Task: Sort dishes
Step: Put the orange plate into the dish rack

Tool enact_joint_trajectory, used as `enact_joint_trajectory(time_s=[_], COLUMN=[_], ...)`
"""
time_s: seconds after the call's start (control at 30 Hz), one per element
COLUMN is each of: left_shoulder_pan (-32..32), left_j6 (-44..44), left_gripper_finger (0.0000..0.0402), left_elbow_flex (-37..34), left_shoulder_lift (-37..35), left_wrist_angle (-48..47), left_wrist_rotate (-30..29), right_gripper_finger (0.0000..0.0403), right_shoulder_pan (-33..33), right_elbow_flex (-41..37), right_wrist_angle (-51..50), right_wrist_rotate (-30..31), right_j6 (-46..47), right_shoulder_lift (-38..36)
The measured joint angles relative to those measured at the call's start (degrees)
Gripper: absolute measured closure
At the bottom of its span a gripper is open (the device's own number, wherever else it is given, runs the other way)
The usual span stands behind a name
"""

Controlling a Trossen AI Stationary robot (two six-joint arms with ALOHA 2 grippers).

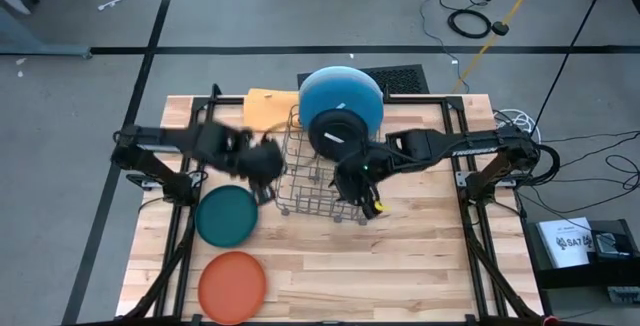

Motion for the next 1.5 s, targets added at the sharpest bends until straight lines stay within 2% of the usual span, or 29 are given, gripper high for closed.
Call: enact_joint_trajectory(time_s=[0.2,0.4,0.67,0.8,0.93,1.07,1.23,1.33,1.5], left_shoulder_pan=[-11.26,-22.4,-34.18,-38.39,-41.34,-42.1,-41.64,-41.64,-41.66], left_j6=[-15.86,-25.32,-29.06,-29.16,-29.86,-32.06,-32.83,-34.59,-38.2], left_gripper_finger=[0.0256,0.0256,0.0256,0.0256,0.0256,0.0256,0.0256,0.0256,0.0256], left_elbow_flex=[-12.61,-21.5,-31.06,-36.57,-40.02,-40.08,-40.08,-40.08,-40.04], left_shoulder_lift=[0.0,-0.02,-0.09,-0.04,2.17,6.57,11.13,12.66,14.19], left_wrist_angle=[1.26,13.76,37.45,45.63,48.24,50.37,59.46,63.75,61.99], left_wrist_rotate=[2.63,3.38,3.34,2.5,3.45,9.97,16.54,17.71,17.22], right_gripper_finger=[0.0236,0.0236,0.0236,0.0236,0.0236,0.0236,0.0236,0.0236,0.0236], right_shoulder_pan=[6.37,14.62,25.83,29.65,31.72,32.11,31.98,31.66,31.43], right_elbow_flex=[0.0,0.0,0.0,0.0,0.0,0.0,0.0,0.0,0.0], right_wrist_angle=[0.41,2.43,12.02,15.42,17.28,17.71,18.1,18.07,18.07], right_wrist_rotate=[0.84,9.75,20.78,26.17,28.32,30.19,32.37,32.48,32.49], right_j6=[4.27,9.87,14.08,14.97,15.11,16.17,15.97,15.9,15.59], right_shoulder_lift=[0.41,2.27,4.5,6.41,7.94,8.13,8.11,8.09,8.07])
